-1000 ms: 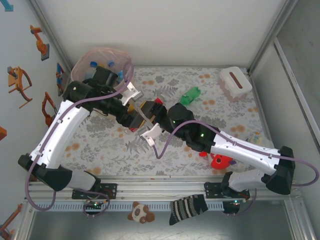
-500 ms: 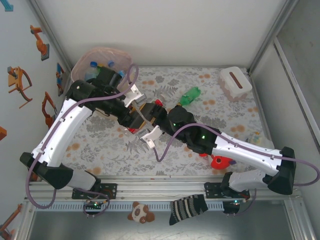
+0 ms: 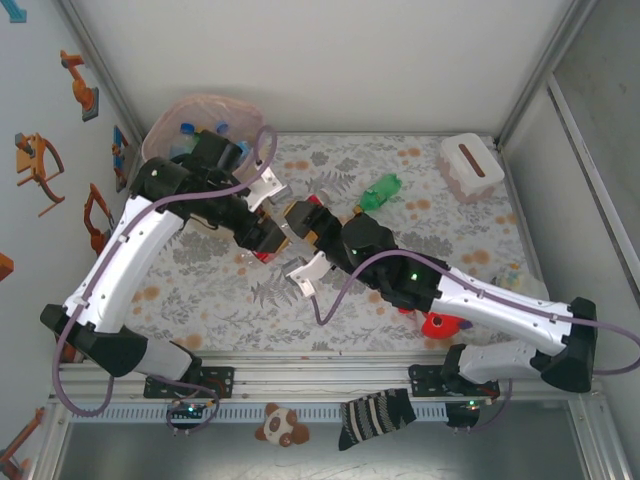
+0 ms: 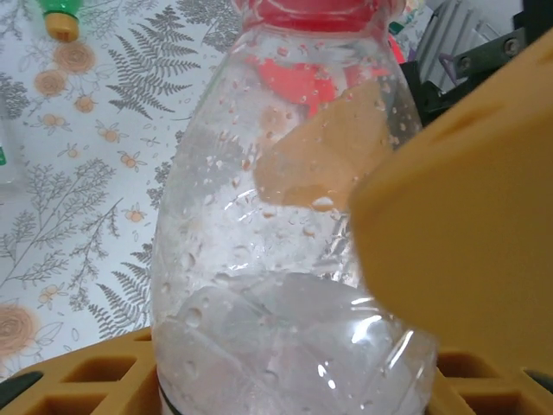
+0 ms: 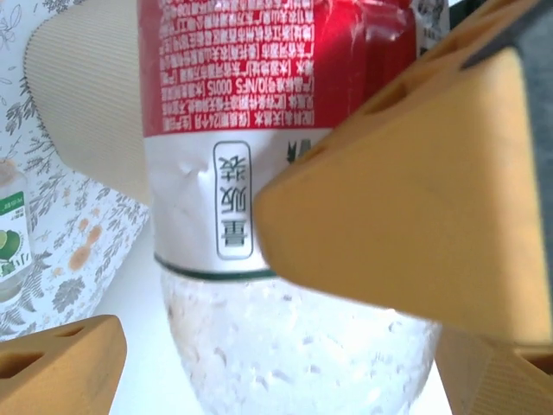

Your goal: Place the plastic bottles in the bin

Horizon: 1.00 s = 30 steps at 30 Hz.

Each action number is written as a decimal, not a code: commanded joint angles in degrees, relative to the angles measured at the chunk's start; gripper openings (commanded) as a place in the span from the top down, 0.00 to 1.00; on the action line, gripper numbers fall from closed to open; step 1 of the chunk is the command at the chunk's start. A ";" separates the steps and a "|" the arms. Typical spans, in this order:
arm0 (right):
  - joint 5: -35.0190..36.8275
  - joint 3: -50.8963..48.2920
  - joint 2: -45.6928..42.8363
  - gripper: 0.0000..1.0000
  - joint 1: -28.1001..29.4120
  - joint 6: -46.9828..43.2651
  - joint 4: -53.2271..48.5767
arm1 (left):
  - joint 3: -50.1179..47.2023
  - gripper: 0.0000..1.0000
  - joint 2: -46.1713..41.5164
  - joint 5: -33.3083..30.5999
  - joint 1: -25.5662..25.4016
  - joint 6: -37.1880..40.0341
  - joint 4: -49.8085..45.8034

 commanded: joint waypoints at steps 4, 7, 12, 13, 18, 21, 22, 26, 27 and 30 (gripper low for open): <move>1.99 -0.51 -4.65 0.08 0.56 8.65 -3.73 | 3.00 0.47 -1.12 -2.08 4.52 -2.43 4.40; 1.93 -0.70 -6.35 0.08 0.50 12.12 -4.81 | 3.97 0.47 -1.55 -4.05 7.14 -4.51 7.51; 2.44 -0.95 -8.46 0.08 0.55 17.07 -5.70 | 7.12 0.49 -0.58 -9.41 10.85 -8.26 12.43; 2.50 -0.93 -8.86 0.08 0.52 18.09 -5.70 | 8.16 0.49 -0.10 -11.27 11.51 -9.07 13.31; 3.56 -1.14 -9.84 0.09 0.55 21.56 -5.77 | 13.08 0.50 3.88 -18.46 14.90 -12.57 16.84; 3.85 -1.29 -10.02 0.10 0.54 22.47 -5.98 | 16.38 0.51 7.26 -20.87 16.94 -14.56 18.70; 3.95 -1.40 -9.96 0.09 0.54 22.63 -6.05 | 17.72 0.51 8.71 -21.98 17.49 -15.31 18.88; 4.23 -1.47 -9.91 0.09 0.51 23.07 -6.01 | 23.68 0.52 14.73 -25.33 19.85 -19.76 18.52; 4.18 -1.54 -9.84 0.09 0.49 23.12 -5.88 | 24.67 0.52 15.89 -25.61 20.37 -21.21 18.47; 4.34 -1.67 -9.54 0.09 0.44 23.12 -5.53 | 27.03 0.51 19.30 -24.61 22.16 -26.38 19.72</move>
